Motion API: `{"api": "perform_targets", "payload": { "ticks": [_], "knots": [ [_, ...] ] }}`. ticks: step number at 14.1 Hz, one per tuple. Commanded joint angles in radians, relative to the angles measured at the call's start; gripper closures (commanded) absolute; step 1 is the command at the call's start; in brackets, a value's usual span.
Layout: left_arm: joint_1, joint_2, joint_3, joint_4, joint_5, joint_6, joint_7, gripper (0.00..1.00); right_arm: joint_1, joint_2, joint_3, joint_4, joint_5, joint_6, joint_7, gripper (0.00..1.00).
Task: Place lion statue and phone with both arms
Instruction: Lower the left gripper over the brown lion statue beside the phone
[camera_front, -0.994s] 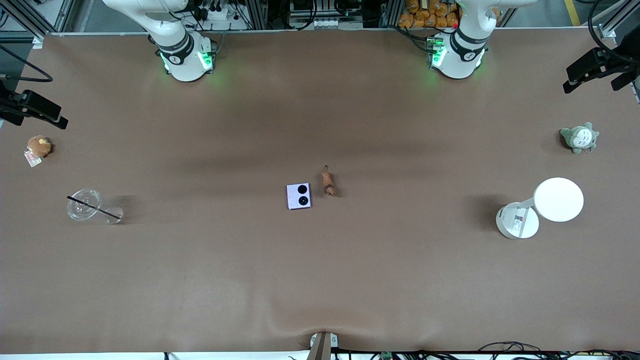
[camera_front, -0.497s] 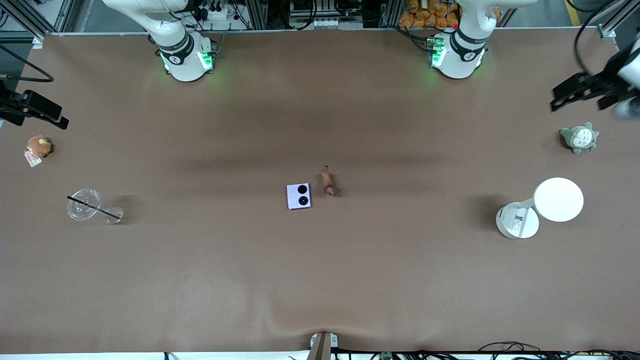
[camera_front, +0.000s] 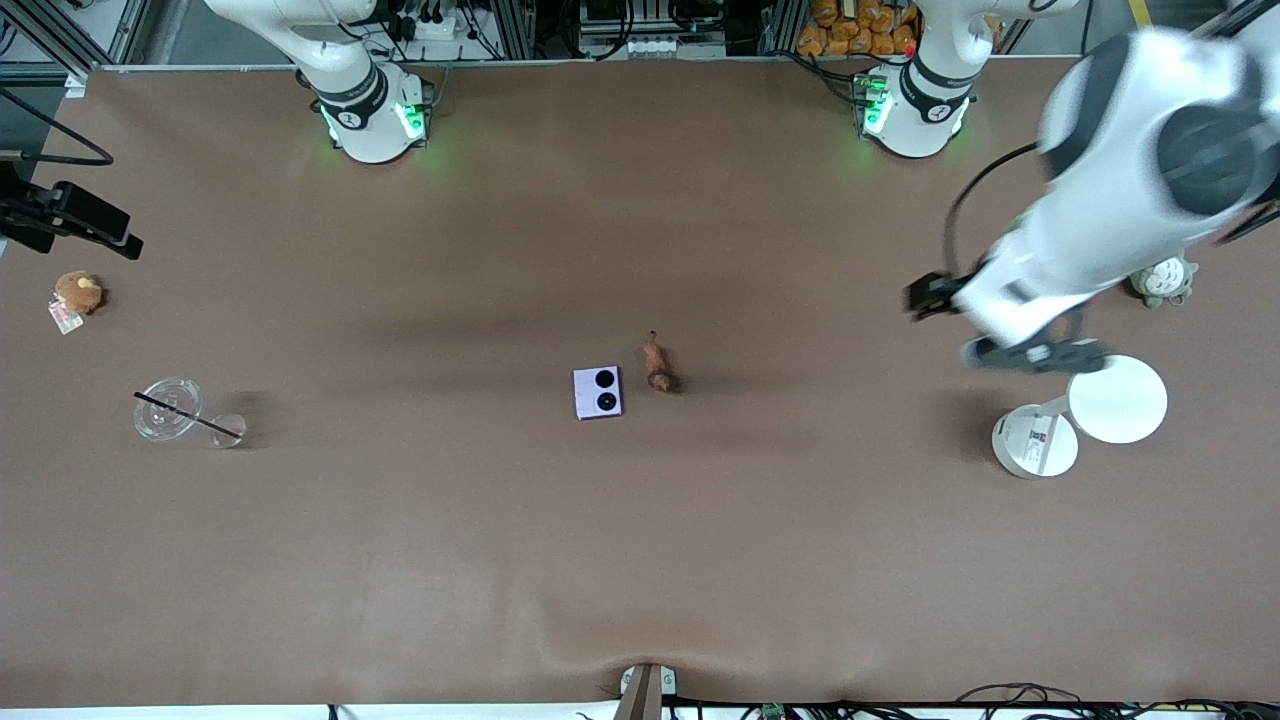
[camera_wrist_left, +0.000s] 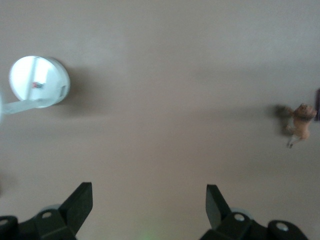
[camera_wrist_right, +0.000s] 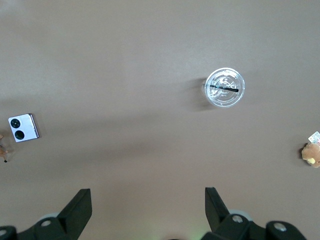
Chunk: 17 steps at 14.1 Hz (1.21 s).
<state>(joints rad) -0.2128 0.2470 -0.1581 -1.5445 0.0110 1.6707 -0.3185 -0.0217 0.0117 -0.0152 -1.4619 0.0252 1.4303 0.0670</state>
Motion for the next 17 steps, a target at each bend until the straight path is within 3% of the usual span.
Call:
{"api": "perform_targets", "payload": {
  "ticks": [1, 7, 11, 17],
  "knots": [
    [-0.095, 0.113, 0.003, 0.043, 0.009, 0.055, -0.123, 0.0, 0.005, 0.017, 0.0, 0.021, 0.004, -0.011, 0.013, 0.0],
    [-0.295, 0.388, 0.02, 0.233, 0.018, 0.24, -0.394, 0.0, 0.006, 0.021, 0.0, 0.021, 0.004, -0.011, 0.013, 0.0],
    [-0.376, 0.48, 0.034, 0.233, 0.026, 0.391, -0.542, 0.0, 0.009, 0.022, 0.0, 0.021, 0.004, -0.011, 0.013, 0.0],
    [-0.485, 0.546, 0.1, 0.228, 0.027, 0.438, -0.677, 0.0, 0.034, 0.074, 0.001, 0.021, 0.019, 0.008, 0.013, 0.0]
  ]
}}
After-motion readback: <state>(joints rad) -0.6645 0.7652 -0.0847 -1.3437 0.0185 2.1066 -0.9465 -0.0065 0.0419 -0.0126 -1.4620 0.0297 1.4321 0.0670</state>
